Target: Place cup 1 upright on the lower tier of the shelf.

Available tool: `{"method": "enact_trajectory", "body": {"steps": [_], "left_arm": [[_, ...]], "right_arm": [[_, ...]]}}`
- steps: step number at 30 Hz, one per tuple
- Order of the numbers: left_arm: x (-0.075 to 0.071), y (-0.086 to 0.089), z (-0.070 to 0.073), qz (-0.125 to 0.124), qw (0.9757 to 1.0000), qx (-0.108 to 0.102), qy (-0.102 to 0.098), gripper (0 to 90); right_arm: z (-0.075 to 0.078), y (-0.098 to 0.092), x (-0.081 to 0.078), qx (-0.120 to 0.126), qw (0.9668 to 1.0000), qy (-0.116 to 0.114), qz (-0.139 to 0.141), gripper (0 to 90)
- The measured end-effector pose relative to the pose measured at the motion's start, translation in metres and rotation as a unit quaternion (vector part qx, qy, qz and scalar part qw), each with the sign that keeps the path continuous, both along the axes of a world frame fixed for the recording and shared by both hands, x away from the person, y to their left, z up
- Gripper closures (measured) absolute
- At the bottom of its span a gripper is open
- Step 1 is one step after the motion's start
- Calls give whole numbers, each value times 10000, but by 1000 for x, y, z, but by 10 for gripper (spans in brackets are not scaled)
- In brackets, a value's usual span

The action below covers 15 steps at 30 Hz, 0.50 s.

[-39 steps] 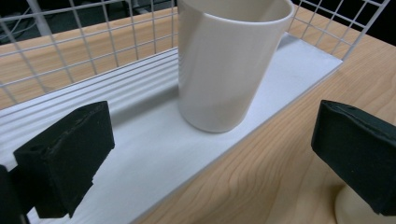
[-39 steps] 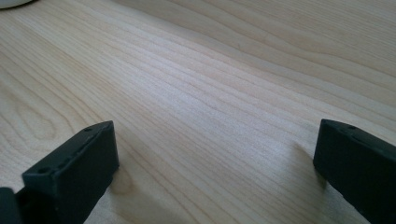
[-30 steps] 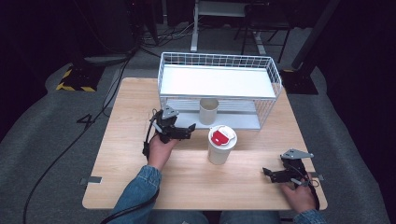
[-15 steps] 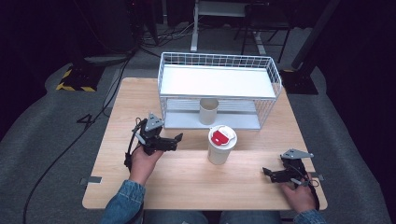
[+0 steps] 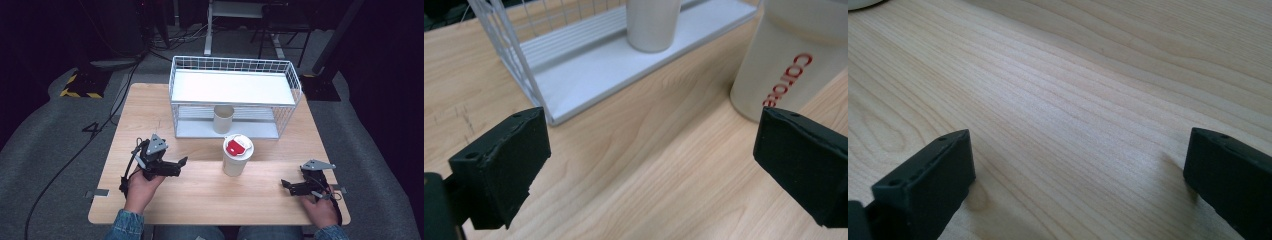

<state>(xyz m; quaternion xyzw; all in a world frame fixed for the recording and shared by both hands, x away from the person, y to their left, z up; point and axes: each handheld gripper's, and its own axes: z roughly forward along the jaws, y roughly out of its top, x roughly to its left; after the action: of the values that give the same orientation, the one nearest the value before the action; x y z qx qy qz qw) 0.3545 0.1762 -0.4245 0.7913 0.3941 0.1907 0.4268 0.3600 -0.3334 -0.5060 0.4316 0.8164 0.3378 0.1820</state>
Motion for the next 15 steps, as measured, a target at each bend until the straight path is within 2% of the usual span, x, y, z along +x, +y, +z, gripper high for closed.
{"method": "enact_trajectory", "body": {"steps": [6,10,15], "left_arm": [[-6,6,-15,60,9995,174,248,61],[-10,6,-25,15,9985,383,396,63],[-13,5,-39,-30,9958,597,688,64]], "right_arm": [[0,0,0,0,10000,0,0,3],[0,0,0,1,10000,1,-1,3],[0,0,0,-1,10000,2,1,3]]}}
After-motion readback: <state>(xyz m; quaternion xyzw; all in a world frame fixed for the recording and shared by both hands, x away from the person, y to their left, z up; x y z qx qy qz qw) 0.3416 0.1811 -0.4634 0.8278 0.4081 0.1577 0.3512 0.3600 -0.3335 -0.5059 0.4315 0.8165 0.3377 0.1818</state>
